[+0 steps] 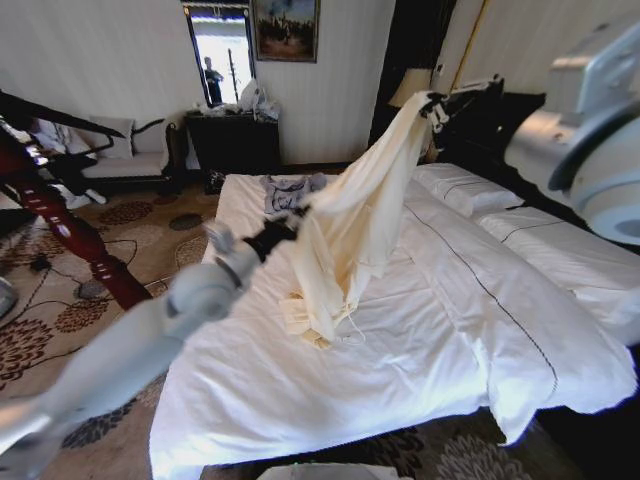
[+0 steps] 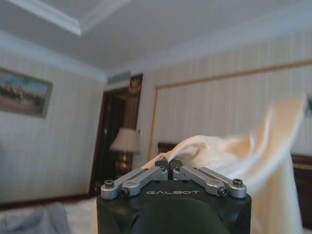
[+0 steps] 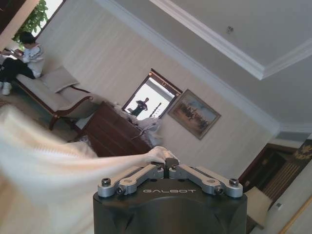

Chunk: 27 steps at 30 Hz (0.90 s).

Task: Pick up the clothes from the bed and hang them on the clothes hanger.

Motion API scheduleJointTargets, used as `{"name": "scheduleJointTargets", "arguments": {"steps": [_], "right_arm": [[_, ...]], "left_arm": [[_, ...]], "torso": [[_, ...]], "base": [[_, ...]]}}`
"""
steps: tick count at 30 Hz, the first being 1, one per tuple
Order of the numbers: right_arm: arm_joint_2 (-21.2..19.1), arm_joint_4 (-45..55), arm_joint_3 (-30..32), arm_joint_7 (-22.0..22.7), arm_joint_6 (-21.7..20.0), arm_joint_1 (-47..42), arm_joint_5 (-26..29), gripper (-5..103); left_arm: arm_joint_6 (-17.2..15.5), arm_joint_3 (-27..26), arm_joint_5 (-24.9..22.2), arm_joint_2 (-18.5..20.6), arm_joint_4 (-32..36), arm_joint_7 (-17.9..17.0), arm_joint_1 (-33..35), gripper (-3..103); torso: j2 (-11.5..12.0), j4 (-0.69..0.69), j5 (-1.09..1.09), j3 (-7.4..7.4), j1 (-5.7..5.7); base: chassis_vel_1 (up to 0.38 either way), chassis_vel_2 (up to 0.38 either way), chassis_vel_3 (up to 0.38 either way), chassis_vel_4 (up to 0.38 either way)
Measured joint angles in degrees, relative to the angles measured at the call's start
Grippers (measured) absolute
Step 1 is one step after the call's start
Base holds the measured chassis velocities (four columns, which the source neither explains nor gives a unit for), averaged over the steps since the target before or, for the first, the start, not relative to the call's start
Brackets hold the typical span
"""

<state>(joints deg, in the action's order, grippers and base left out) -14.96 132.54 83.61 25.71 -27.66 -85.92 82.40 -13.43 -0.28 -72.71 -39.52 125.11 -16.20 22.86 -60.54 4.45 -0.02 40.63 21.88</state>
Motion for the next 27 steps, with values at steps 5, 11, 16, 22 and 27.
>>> {"name": "scheduleJointTargets", "arguments": {"steps": [5, 11, 16, 22, 27], "right_arm": [[2.74, 1.87, -0.41, -0.52, -0.19, -0.24, -0.73, 0], [4.68, 6.52, -0.17, -2.53, -0.29, -0.03, -1.22, 0], [6.37, 10.76, -0.2, -3.62, -1.0, -0.29, -2.19, 0], [9.3, 11.02, -1.62, -5.19, -0.57, -0.81, -4.01, 0], [9.88, 11.0, -1.55, -5.78, -0.05, -0.52, -4.1, 0]], "left_arm": [[-0.26, -5.0, -5.16, 4.0, 0.13, 0.73, -2.39, 0], [-0.25, -11.64, -9.1, 10.49, 1.7, 1.38, -1.22, 0], [-0.14, -17.27, -11.04, 14.76, 1.79, 1.63, 1.47, 0], [0.07, -24.39, -12.86, 19.36, 3.92, 1.7, 8.18, 0], [0.57, -29.14, -12.67, 22.07, 5.1, 1.7, 13.57, 0]], "torso": [[0.0, 0.01, 0.02, 0.0, 0.0], [0.0, -0.02, 0.0, 0.0, 0.0], [-0.01, 0.01, -0.02, -0.01, 0.0], [0.0, 0.0, 0.03, 0.0, 0.0], [0.0, -0.01, 0.01, 0.0, -0.01]], "base": [[0.0, 0.0, 0.0, 0.0], [0.0, 0.0, 0.0, 0.0], [0.0, 0.0, 0.0, 0.0], [0.0, 0.0, 0.0, 0.0], [0.0, 0.0, 0.0, 0.0]]}}
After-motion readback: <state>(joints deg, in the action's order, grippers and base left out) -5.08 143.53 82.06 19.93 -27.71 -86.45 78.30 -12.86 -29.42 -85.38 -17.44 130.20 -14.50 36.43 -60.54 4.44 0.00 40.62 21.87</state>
